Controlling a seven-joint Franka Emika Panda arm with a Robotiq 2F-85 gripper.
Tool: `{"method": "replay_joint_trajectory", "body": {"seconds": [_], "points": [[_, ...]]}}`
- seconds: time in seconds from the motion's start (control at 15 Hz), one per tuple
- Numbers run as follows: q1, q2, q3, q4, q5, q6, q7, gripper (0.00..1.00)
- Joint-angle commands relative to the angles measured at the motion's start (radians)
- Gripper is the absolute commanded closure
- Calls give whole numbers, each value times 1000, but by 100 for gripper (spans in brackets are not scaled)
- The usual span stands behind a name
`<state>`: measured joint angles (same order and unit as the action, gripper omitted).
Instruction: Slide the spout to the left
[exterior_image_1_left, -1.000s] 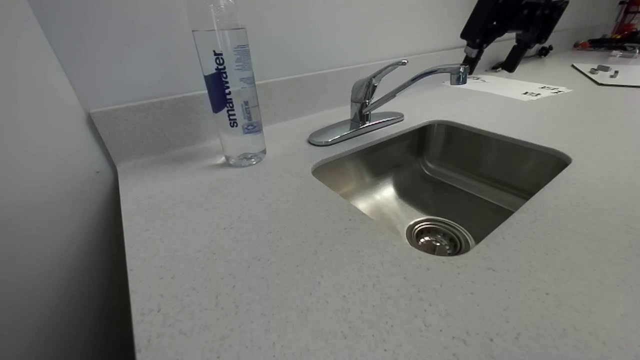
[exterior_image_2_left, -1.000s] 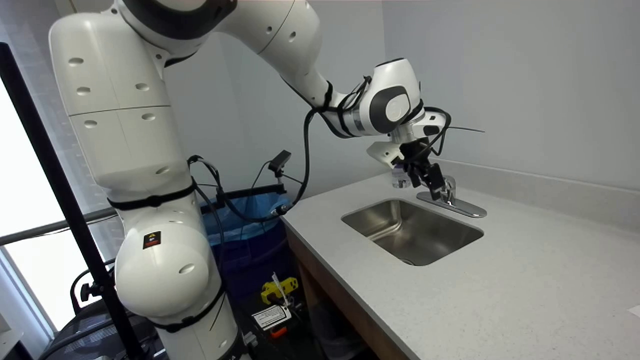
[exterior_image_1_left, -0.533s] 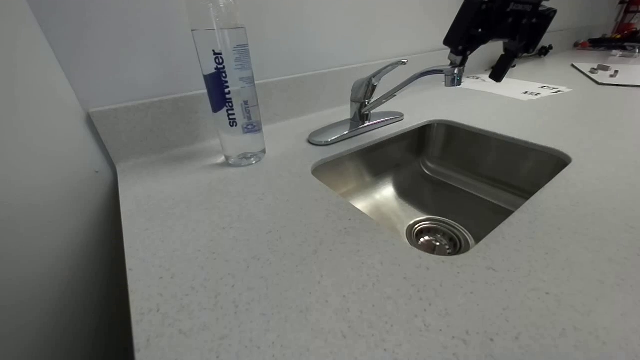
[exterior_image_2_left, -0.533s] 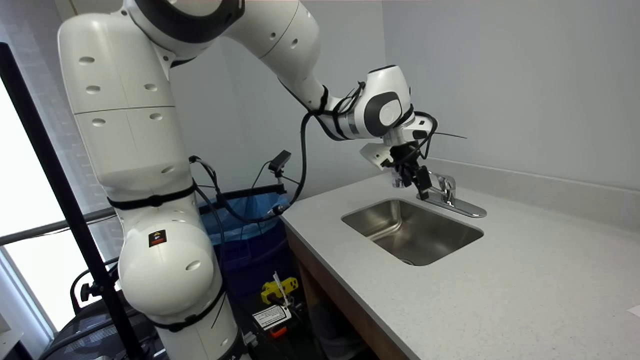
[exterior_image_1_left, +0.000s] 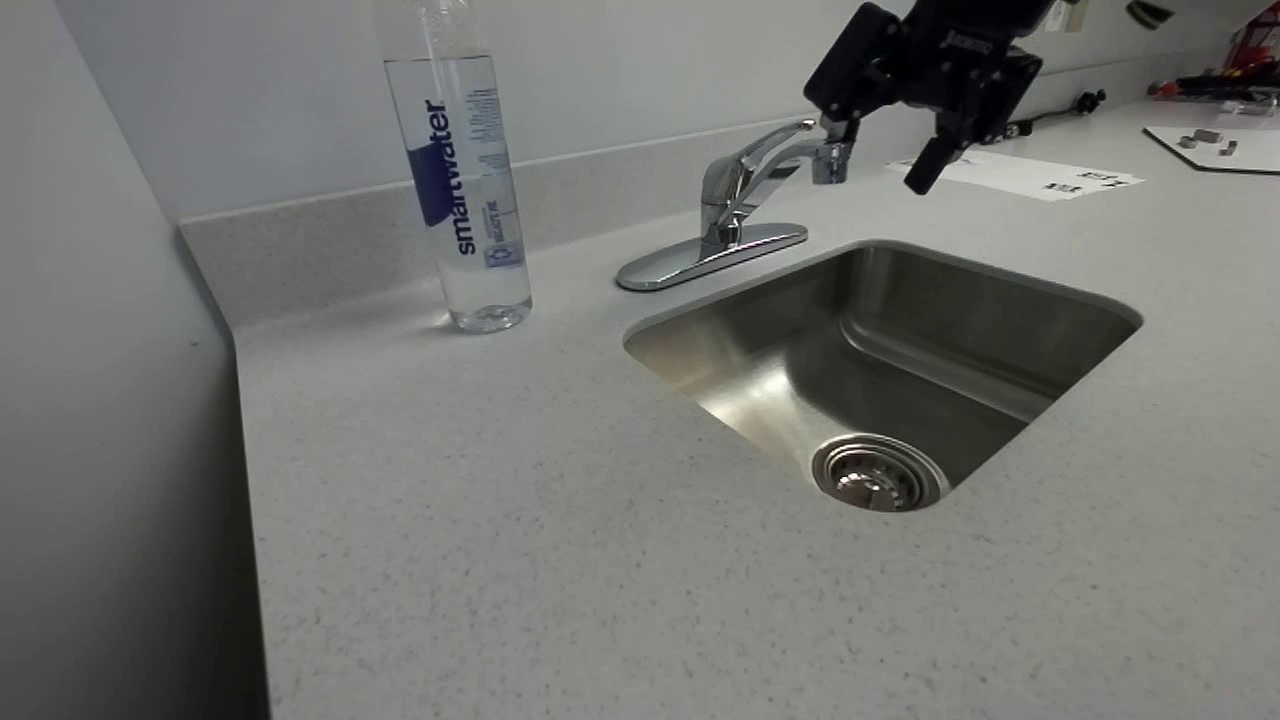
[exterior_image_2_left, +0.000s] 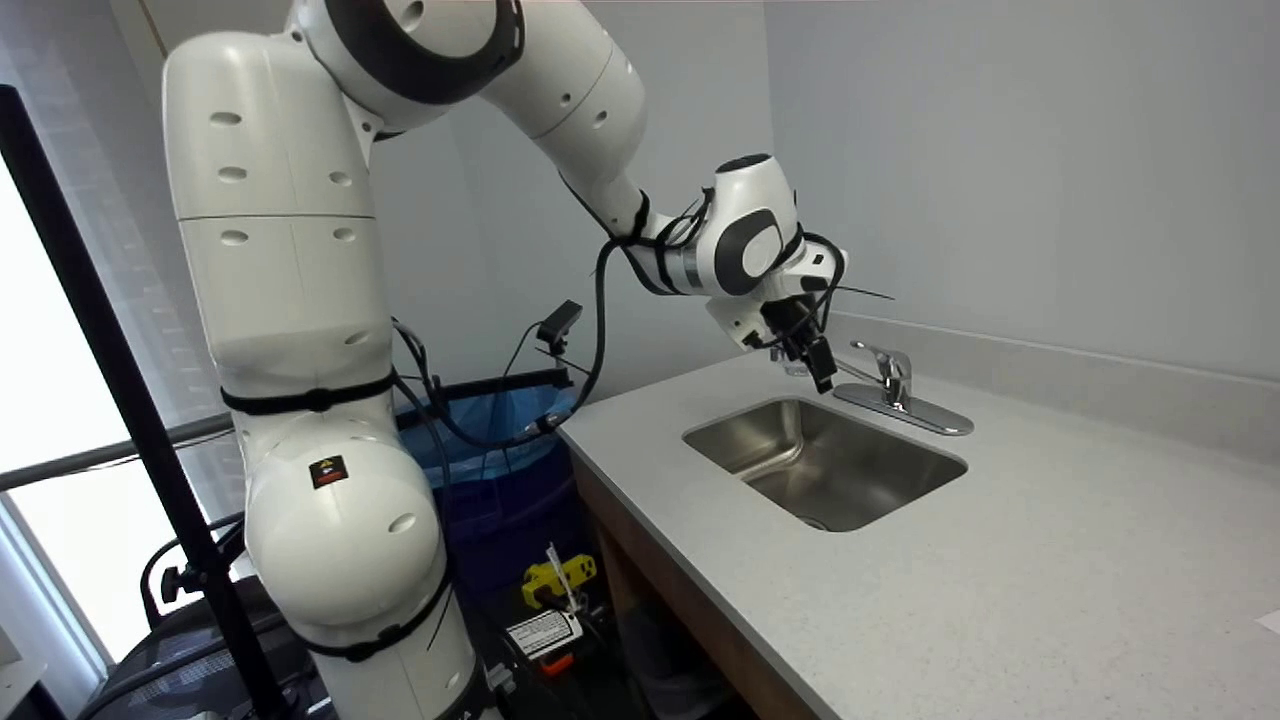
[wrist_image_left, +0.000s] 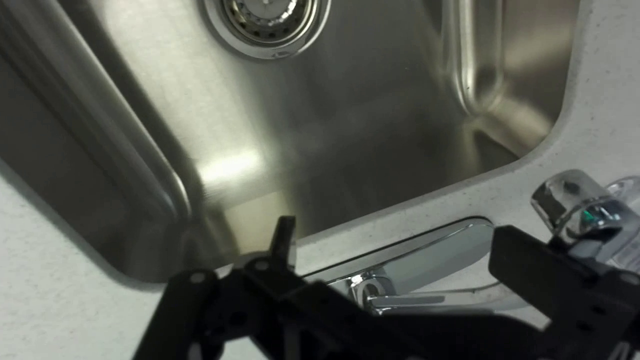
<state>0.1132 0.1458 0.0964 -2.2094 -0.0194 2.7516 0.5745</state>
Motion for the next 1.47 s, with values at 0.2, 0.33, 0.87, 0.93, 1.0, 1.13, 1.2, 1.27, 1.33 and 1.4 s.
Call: {"method": "replay_joint_trajectory", "body": {"seconds": [0.2, 0.33, 0.87, 0.93, 1.0, 1.13, 1.2, 1.27, 1.33, 1.4], "points": [[71, 228, -26, 204, -39, 161, 121, 0], [83, 268, -32, 255, -41, 168, 147, 0], [144, 386, -75, 415, -54, 183, 232, 0], [152, 398, -83, 431, -54, 187, 241, 0], [162, 409, -95, 446, -56, 194, 252, 0], [175, 425, -107, 468, -51, 203, 260, 0], [203, 427, -136, 472, -7, 207, 228, 0], [208, 427, -141, 472, -3, 206, 223, 0], [216, 425, -151, 469, -2, 203, 220, 0], [219, 415, -155, 459, 2, 190, 217, 0]]}}
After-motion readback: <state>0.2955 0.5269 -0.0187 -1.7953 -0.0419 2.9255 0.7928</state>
